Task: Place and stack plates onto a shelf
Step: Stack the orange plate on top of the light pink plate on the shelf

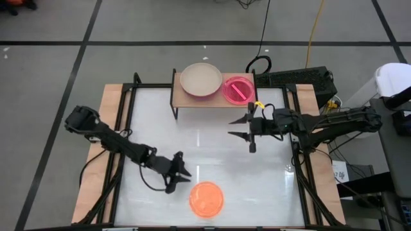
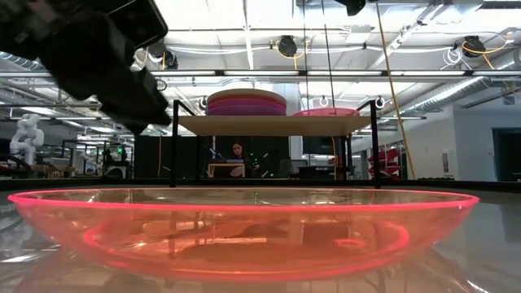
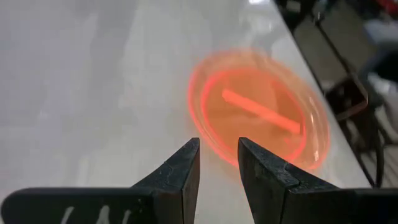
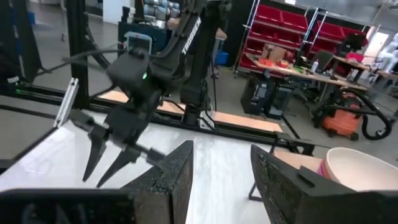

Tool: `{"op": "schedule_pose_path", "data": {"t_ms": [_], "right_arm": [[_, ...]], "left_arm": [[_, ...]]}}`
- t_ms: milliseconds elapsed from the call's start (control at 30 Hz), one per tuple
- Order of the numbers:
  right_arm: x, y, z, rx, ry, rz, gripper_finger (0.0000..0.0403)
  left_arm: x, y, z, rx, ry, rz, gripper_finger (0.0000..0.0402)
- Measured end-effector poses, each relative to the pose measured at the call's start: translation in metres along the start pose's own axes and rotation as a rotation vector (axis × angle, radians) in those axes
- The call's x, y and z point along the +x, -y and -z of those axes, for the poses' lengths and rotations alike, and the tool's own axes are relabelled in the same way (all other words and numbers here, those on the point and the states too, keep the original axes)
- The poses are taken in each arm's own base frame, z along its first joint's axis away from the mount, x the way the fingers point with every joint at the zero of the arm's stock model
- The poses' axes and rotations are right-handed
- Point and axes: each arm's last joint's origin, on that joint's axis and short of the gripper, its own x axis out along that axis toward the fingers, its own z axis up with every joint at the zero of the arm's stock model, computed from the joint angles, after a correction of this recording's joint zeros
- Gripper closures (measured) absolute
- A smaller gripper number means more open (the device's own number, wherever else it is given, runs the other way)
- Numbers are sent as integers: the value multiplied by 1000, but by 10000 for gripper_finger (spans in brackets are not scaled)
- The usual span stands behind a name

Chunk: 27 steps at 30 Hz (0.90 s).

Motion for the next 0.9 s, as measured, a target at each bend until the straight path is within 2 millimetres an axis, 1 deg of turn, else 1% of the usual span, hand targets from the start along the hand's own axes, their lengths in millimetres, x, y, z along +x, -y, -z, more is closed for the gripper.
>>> {"op": "schedule_pose_path", "data": {"t_ms": [100, 233, 333, 433, 600, 733, 900], "right_arm": [[0, -2, -1, -2, 8, -6, 261], [0, -2, -1, 8, 8, -8, 261], [0, -2, -1, 26, 8, -8, 261], [0, -4, -1, 39, 5, -15, 261], [-1, -8, -1, 33, -1, -34, 261], [-1, -10, 0, 19, -11, -44, 261], [-1, -11, 0, 17, -12, -48, 261]], "left_arm": [[10, 9, 1, 0, -75, 7, 289], [27, 19, -4, 9, -145, 1, 289], [37, 21, -12, -10, -184, -13, 289], [42, 16, -20, -106, -200, -43, 289], [43, 4, -28, -241, -212, -34, 289], [43, -4, -28, -317, -236, -46, 289], [51, -11, -23, -337, -257, -45, 289]]}}
